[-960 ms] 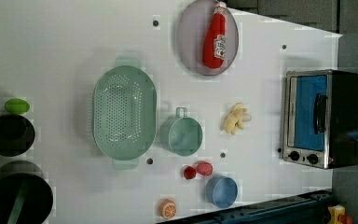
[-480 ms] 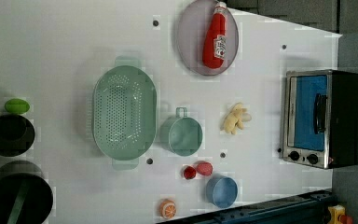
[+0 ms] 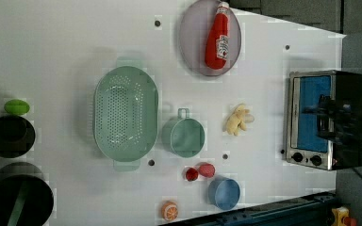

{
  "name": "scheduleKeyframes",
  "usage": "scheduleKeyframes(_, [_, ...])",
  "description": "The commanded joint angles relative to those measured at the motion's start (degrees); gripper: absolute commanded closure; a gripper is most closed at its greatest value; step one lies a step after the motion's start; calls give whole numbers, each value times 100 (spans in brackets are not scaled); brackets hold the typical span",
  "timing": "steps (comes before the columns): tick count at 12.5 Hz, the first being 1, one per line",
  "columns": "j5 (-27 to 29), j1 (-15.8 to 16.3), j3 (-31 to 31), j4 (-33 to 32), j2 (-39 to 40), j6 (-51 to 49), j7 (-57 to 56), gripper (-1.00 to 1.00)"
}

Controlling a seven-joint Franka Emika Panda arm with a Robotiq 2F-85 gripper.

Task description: Pick banana from table and place on oven.

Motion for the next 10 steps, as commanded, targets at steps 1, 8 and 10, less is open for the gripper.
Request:
scheduleKeyframes(1, [38, 79, -141, -406, 84, 595, 208, -100])
scheduleKeyframes(8, [38, 75, -148, -649, 1738, 2169, 208, -100])
scheduleKeyframes(10, [38, 75, -147, -661, 2169, 2503, 208, -100])
